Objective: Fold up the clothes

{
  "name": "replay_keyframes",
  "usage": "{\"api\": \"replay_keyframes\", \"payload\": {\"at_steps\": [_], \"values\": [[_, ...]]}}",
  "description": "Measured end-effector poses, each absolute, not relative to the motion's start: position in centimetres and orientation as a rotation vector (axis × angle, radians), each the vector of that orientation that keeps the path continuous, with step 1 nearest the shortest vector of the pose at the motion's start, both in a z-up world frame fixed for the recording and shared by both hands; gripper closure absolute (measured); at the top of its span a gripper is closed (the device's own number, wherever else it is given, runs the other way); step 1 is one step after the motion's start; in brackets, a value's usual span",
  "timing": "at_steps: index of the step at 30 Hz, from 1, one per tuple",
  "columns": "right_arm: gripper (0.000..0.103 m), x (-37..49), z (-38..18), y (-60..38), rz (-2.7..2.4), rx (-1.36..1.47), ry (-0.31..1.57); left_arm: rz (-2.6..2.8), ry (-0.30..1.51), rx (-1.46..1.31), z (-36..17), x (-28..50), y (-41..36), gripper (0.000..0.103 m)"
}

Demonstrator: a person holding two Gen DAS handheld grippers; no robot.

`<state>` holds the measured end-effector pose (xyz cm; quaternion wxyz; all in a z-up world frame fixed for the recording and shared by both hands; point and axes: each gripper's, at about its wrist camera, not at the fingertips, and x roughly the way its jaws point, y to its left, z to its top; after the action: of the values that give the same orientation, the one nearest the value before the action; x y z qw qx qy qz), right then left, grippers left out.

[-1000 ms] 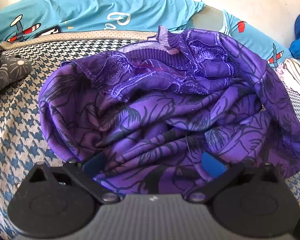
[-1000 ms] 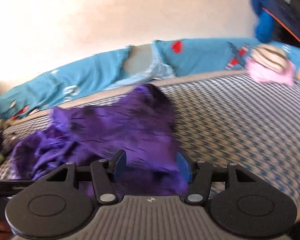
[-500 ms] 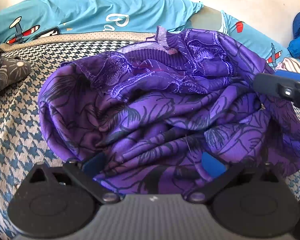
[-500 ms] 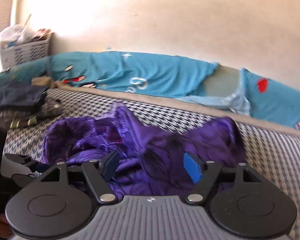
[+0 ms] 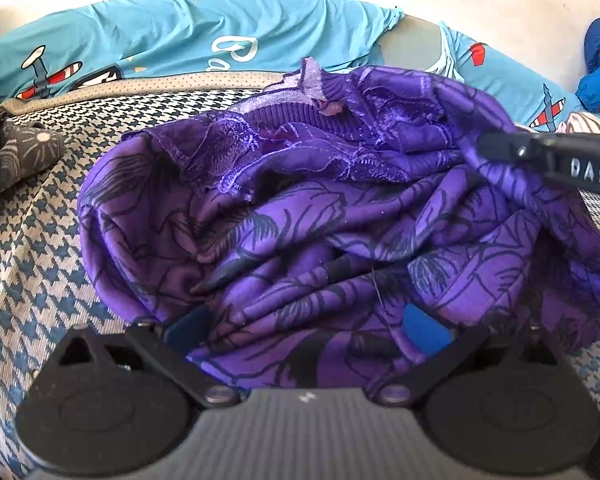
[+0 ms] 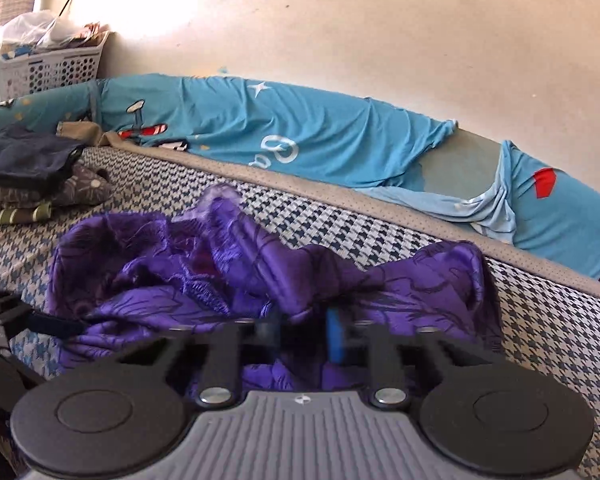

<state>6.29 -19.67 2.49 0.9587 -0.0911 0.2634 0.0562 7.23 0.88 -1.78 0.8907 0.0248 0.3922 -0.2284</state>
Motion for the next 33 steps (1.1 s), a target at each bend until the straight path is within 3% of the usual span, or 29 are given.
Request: {"api": "replay_keyframes", "payload": {"at_steps": [16, 33], "values": [[0.094, 6.5, 6.0, -27.1, -0.161, 0.05, 0.381, -0.479, 0.849, -0.054, -1.2, 8.1, 2.0, 0.0], [0.094, 4.8, 4.4, -34.8, -0.469, 0.293, 0.512, -0.47, 0.836, -0.028, -1.3, 7.8, 1.0, 0.0]]}}
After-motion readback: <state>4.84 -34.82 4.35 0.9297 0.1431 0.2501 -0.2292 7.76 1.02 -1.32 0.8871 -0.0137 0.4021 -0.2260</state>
